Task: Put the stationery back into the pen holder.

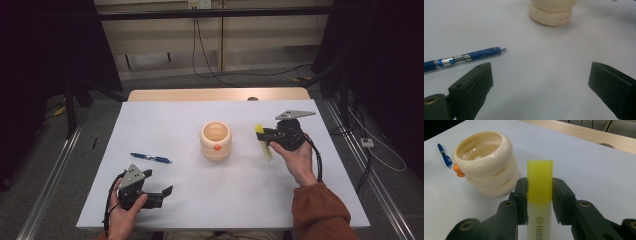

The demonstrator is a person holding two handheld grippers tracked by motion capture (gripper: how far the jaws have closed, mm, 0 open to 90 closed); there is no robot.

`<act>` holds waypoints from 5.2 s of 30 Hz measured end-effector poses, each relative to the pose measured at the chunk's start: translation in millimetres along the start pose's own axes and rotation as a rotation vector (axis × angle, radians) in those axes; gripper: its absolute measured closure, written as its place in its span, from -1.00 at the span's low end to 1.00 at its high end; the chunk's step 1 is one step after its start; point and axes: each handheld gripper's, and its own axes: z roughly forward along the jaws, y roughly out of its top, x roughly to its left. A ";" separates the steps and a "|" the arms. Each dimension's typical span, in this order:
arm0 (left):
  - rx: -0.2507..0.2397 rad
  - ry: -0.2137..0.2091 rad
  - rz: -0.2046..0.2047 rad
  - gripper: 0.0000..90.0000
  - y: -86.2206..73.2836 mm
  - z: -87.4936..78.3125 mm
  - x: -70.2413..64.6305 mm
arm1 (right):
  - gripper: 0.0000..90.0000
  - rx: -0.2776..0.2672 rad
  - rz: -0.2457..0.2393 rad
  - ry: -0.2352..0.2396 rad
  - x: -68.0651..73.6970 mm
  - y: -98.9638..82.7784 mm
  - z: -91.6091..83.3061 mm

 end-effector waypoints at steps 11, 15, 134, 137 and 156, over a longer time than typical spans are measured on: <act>0.003 -0.001 0.001 -0.87 0.5 0.4 0.6 | 0.49 -0.087 -0.012 0.022 8.9 5.2 -5.6; 0.000 -0.001 0.006 -0.87 0.8 0.6 -0.1 | 0.49 -0.136 -0.017 0.022 10.9 5.8 -10.1; 0.007 -0.002 -0.003 -0.87 -1.0 0.8 2.1 | -0.65 -0.179 -0.021 0.151 52.3 53.2 64.9; 0.007 -0.001 -0.004 -0.87 -1.1 0.9 2.2 | -0.68 -0.173 -0.018 0.150 49.5 46.8 60.8; 0.009 0.016 -0.006 -0.87 -1.2 0.2 3.1 | -0.84 -0.077 -0.018 0.065 29.6 6.8 24.4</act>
